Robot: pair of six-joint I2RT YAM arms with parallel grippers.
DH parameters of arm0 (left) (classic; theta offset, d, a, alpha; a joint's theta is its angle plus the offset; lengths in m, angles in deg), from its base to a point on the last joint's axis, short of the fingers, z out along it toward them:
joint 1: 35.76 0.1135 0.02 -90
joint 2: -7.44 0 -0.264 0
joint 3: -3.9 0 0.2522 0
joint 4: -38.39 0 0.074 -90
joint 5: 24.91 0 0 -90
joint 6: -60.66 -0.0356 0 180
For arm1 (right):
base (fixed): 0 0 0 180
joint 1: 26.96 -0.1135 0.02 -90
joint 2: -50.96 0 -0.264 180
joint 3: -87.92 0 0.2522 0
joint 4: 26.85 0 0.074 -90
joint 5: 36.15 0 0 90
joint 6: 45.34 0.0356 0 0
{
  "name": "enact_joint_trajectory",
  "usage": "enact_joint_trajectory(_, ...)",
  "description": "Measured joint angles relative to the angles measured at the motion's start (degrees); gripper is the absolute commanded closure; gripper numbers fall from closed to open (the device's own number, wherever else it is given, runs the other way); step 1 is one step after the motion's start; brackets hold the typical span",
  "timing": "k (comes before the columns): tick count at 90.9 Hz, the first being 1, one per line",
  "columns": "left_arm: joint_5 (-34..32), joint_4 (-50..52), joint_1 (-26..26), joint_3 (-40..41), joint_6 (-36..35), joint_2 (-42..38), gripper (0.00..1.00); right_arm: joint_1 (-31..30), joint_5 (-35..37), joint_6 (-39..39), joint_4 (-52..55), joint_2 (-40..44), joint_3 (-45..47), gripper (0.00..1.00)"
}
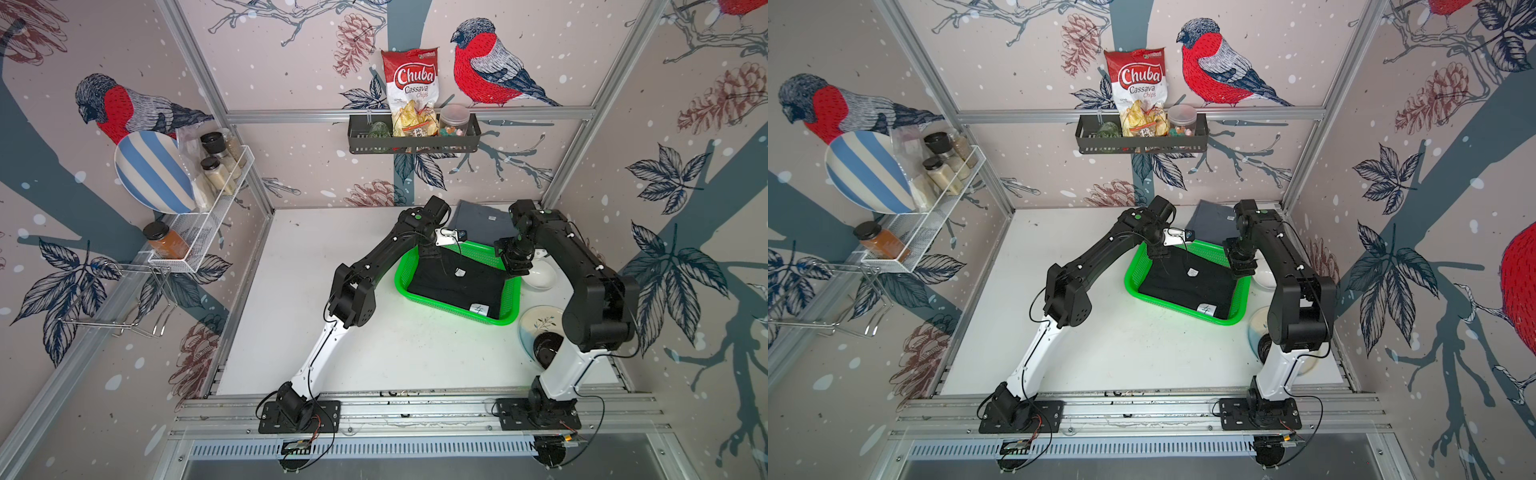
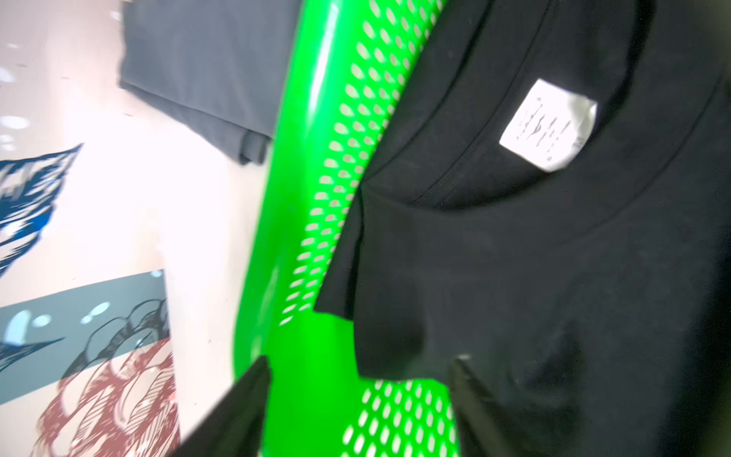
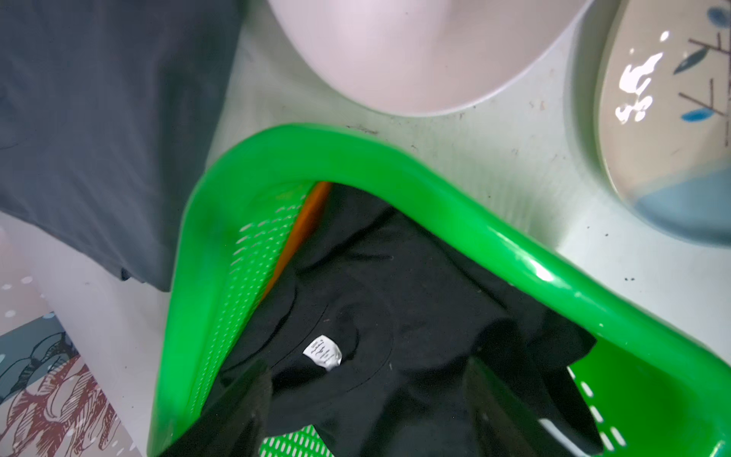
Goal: Put the folded t-shirts into the basket
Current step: Place the T-shirt in the bin, then move the bin to the center of the board.
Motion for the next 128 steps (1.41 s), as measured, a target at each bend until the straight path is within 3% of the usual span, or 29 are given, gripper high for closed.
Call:
enact_joint_trajectory(13,-1.0,-1.2,1.0,0.0,2.0,-3.3,0.18,-0.3,1.1,-6.1,0.4,2.1,-2.3,0.01)
enact_joint_trajectory(30,-2.6,-2.3,4.5,5.2,10.7,-10.4,0.17,-4.6,6.9,-20.5,1.3,7.5,-3.2,0.00)
enact_joint_trajectory(51,-0.5,-5.0,7.5,28.6,20.8,-24.4,0.16,-10.8,16.1,-37.6,2.3,9.6,5.4,0.04)
enact_joint_trajectory(65,0.6,-8.8,7.9,41.7,23.7,-30.6,0.13,-5.8,14.4,-43.8,-2.1,15.1,17.4,0.04)
enact_joint_trajectory(79,1.2,-12.0,9.3,51.4,25.2,-36.8,0.12,-2.3,11.4,-48.0,-5.7,18.1,22.1,0.05)
enact_joint_trajectory(87,2.8,-13.4,10.7,54.8,25.4,-39.9,0.12,-1.1,10.1,-49.5,-8.2,18.1,23.6,0.14)
enact_joint_trajectory(93,3.2,-14.5,12.3,56.9,25.6,-41.8,0.12,-0.7,8.3,-51.0,-10.6,17.7,25.6,0.26)
enact_joint_trajectory(106,5.3,-14.3,17.3,59.1,25.4,-45.7,0.12,-1.5,4.8,-54.2,-14.3,14.9,27.4,0.29)
enact_joint_trajectory(115,7.5,-14.3,22.7,59.8,25.4,-49.6,0.12,-2.3,4.7,-57.4,-16.0,13.5,27.4,0.41)
enact_joint_trajectory(128,8.9,-13.7,28.4,64.4,24.9,-55.6,0.12,-7.6,5.8,-63.4,-17.2,10.7,25.3,0.44)
